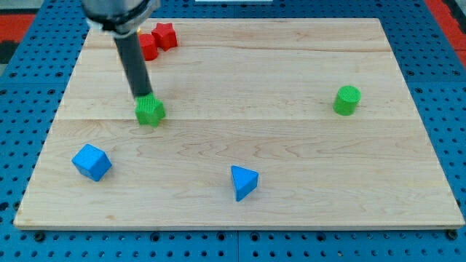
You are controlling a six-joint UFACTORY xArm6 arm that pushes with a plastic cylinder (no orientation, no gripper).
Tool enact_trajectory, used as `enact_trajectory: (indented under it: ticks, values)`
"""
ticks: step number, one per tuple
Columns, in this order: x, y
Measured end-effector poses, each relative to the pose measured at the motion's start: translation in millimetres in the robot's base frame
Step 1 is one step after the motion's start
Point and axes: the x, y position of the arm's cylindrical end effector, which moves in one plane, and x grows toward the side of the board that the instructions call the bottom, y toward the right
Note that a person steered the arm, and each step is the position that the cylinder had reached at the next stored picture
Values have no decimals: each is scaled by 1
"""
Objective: Place blue triangle adjacent to blue cube
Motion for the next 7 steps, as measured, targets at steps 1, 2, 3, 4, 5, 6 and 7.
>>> enact_trajectory:
  ticks: [1, 2, 3, 4, 5, 6, 7]
  values:
    - [44, 5]
    - [52, 30]
    - [52, 76]
    - [53, 177]
    - [83, 274]
    - [164, 276]
    - [144, 229]
